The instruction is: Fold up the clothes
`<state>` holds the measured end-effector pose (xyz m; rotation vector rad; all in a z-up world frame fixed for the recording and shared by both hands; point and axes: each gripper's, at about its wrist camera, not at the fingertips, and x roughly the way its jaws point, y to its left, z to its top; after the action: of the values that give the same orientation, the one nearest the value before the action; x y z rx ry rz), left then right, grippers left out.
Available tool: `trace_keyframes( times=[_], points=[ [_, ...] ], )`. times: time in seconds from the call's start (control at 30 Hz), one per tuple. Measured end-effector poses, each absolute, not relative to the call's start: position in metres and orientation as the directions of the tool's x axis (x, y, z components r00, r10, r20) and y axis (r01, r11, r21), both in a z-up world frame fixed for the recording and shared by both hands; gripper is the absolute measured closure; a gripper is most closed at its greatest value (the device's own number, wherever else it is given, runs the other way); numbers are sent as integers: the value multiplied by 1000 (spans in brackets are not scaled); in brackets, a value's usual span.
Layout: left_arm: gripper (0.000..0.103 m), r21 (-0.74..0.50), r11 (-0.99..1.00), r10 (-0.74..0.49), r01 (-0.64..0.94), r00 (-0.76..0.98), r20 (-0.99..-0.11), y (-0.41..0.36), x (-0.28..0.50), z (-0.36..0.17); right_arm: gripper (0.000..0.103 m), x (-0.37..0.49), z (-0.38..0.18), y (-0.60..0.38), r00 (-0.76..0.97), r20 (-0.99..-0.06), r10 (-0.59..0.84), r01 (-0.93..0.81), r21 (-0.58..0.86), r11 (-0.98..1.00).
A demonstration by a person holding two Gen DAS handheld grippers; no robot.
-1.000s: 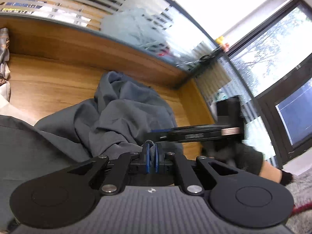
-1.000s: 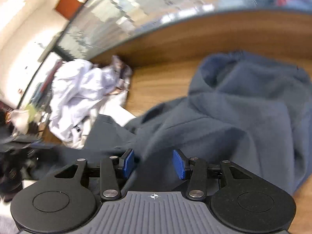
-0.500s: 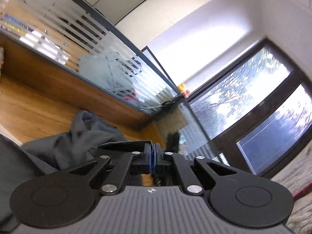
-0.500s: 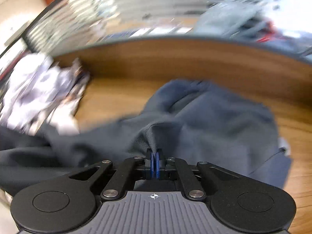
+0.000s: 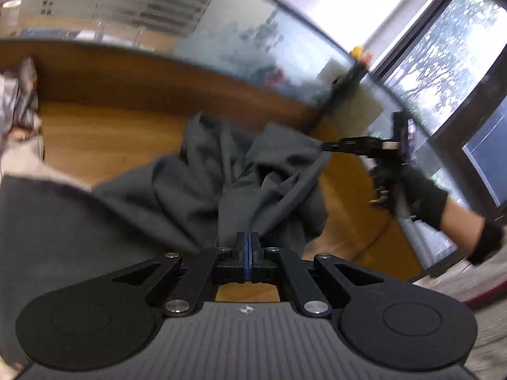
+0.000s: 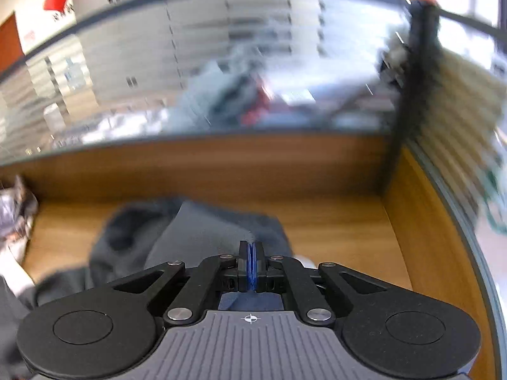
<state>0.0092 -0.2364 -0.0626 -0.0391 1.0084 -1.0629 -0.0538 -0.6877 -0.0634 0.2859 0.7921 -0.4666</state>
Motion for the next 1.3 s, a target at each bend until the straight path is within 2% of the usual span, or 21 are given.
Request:
trace_keyframes(
  times=[0.27, 0.3, 0.33, 0.4, 0.43, 0.53, 0.67, 0.8, 0.9, 1.1, 1.3],
  points=[
    [102, -393, 579, -664, 714, 132, -736, -259, 0, -93, 100, -115, -107, -677, 463, -855, -234, 510, 42, 859],
    [98, -375, 574, -657, 727, 137, -741, -265, -1, -94, 99, -121, -111, -675, 448, -866, -221, 511, 45, 858],
    [88, -357, 569, -651, 740, 141, -746, -272, -2, -94, 98, -127, -113, -672, 441, -872, -211, 510, 50, 859],
    [75, -324, 559, -648, 763, 158, -745, -287, 0, -96, 98, -137, -113, -666, 439, -875, -203, 504, 53, 862],
    [72, -322, 553, -652, 768, 158, -742, -295, 1, -97, 96, -143, -109, -662, 454, -870, -193, 494, 66, 867],
    [70, -324, 541, -665, 776, 159, -730, -317, 8, -101, 83, -153, -97, -655, 491, -854, -172, 468, 92, 879],
    [68, -326, 540, -675, 776, 169, -718, -346, 17, -108, 76, -156, -77, -640, 546, -824, -154, 402, 97, 911],
    [62, -324, 554, -670, 767, 179, -720, -369, 23, -117, 62, -150, -64, -630, 585, -796, -153, 338, 67, 939],
    [60, -314, 553, -661, 772, 177, -729, -386, 26, -126, 56, -137, -63, -631, 609, -781, -133, 300, 72, 951],
    [60, -309, 569, -649, 762, 186, -738, -416, 34, -145, 54, -116, -70, -638, 619, -781, -83, 283, 123, 951],
    [60, -294, 599, -617, 745, 195, -762, -440, 46, -163, 50, -99, -80, -648, 636, -771, -37, 343, 239, 909]
  ],
)
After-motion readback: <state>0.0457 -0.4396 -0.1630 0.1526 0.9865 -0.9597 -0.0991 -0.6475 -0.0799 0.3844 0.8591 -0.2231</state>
